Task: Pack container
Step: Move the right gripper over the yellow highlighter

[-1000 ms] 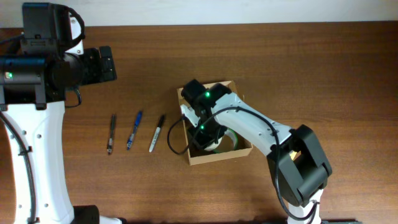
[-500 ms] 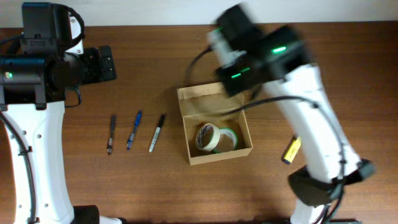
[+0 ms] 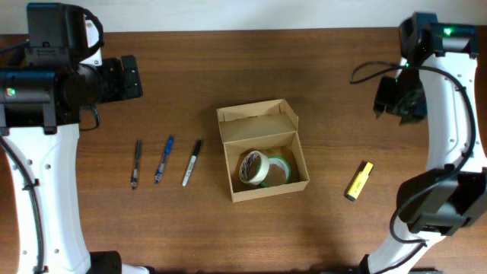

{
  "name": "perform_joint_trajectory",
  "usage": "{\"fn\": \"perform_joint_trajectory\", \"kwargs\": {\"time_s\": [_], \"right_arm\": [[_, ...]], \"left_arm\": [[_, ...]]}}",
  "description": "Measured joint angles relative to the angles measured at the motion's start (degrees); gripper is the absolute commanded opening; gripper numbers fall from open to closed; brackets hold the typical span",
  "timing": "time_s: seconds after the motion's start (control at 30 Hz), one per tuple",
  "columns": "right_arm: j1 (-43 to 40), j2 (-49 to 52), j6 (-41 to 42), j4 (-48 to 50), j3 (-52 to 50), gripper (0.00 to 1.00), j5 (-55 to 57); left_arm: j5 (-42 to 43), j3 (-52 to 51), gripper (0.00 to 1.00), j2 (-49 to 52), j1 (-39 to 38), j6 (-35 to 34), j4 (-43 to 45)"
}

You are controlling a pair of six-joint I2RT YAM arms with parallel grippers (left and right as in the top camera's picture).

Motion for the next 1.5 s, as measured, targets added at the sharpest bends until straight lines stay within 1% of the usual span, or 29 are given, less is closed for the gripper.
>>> {"fn": "perform_joint_trajectory", "kwargs": {"time_s": [0.13, 0.47, 0.57, 0.67, 0.9, 1.13, 1.33, 1.5], "right_arm": [[1.3, 0.0, 5.2, 2.8, -7.3, 0.48, -1.2], [11.9, 0.0, 19.7, 16.4, -19.6, 0.47, -5.6], [12.8, 0.0, 24.3, 20.2, -23.7, 0.47, -7.0], [12.8, 0.0, 26.8, 21.7, -28.0, 0.47, -7.2], [10.9, 0.0, 28.4, 21.3, -35.5, 0.47, -5.6], [8.2, 0.0, 28.4, 18.3, -35.6, 0.47, -2.3], [5.3, 0.0, 27.9, 17.2, -35.6, 0.53, -0.3], [4.3, 0.0, 26.6, 17.3, -35.6, 0.54, 1.9]], "left_arm": [[0.0, 0.0, 0.99, 0.0, 0.0, 0.0, 0.1], [0.0, 0.0, 0.99, 0.0, 0.0, 0.0, 0.0], [0.0, 0.0, 0.99, 0.0, 0.0, 0.0, 0.0], [0.0, 0.0, 0.99, 0.0, 0.0, 0.0, 0.0], [0.0, 0.0, 0.99, 0.0, 0.0, 0.0, 0.0], [0.0, 0.0, 0.99, 0.0, 0.0, 0.0, 0.0], [0.0, 0.0, 0.99, 1.5, 0.0, 0.0, 0.0], [0.0, 0.0, 0.99, 3.3, 0.0, 0.0, 0.0]]}}
